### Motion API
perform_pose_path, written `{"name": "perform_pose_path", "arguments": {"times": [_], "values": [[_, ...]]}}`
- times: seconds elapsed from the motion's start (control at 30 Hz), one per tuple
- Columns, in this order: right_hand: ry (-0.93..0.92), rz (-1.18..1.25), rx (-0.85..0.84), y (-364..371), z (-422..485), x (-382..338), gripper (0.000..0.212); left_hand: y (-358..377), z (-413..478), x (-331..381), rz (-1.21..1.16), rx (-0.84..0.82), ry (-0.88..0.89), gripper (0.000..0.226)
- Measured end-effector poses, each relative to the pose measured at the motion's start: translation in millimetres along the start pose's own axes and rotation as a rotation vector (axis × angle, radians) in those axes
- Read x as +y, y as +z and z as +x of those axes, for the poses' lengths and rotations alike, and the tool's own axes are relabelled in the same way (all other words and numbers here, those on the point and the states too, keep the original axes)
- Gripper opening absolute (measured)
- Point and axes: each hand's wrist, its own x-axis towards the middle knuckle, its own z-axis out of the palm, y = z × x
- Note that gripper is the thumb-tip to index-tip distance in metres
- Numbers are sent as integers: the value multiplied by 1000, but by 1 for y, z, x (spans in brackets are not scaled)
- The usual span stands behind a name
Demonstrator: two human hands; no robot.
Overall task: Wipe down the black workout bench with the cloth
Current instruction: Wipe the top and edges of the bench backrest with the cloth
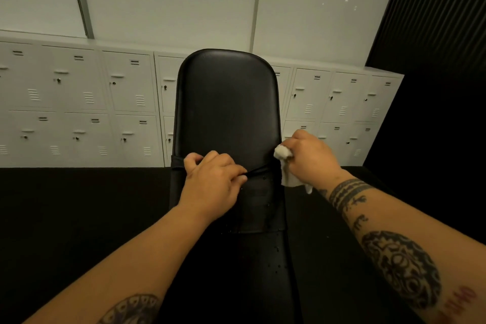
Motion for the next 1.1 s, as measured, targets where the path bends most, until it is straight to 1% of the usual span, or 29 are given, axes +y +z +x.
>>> {"name": "perform_pose_path", "arguments": {"times": [0.07,0.1,0.23,0.3,0.33,0.37,0.4,0.5,0.57,0.63,0.67,0.7,0.73,0.77,0.8,0.83,0.9,0.93,1.03,1.1], "values": [[15,-38,-10,-7,4,-2,28,-12,1,-9,-6,-31,-6,22],[27,-32,20,-10,7,-3,26,-18,1,-15,-10,-51,-13,24],[20,102,265,-8,21,-22,26,-32,-8,-27,6,-143,-20,28],[92,168,342,1,31,-36,26,-31,-11,-27,-4,-152,-22,28],[135,211,353,7,33,-44,28,-29,-13,-28,-14,-140,-21,27],[138,236,343,14,32,-51,32,-27,-15,-29,-26,-118,-20,27],[90,221,314,20,28,-55,38,-25,-16,-30,-33,-90,-22,27],[-157,136,158,30,7,-51,46,-21,-15,-33,-43,-50,-28,29],[-239,141,26,18,3,-38,40,-22,-13,-33,-43,-35,-18,29],[-215,114,-123,-2,8,-30,26,-25,-12,-37,-36,-18,-13,29],[-186,60,-144,-10,13,-29,18,-27,-13,-41,-37,1,-27,29],[-153,8,-114,-16,17,-31,13,-30,-14,-46,-38,19,-51,28],[-132,-16,-45,-18,21,-36,10,-33,-16,-52,-40,31,-74,27],[-124,-12,22,-18,22,-45,10,-37,-18,-58,-41,36,-86,26],[-123,-2,49,-16,22,-56,14,-38,-20,-62,-44,40,-79,24],[-136,-4,38,-12,19,-70,18,-39,-23,-65,-50,41,-62,24],[-194,-56,-49,-1,13,-95,22,-38,-27,-68,-64,39,-32,26],[-222,-81,-96,2,8,-106,21,-38,-29,-69,-66,42,-21,28],[-204,-70,-182,-1,4,-125,5,-34,-29,-69,-75,89,-3,33],[-192,-37,-210,-4,8,-141,4,-33,-29,-70,-86,142,0,33]]}}
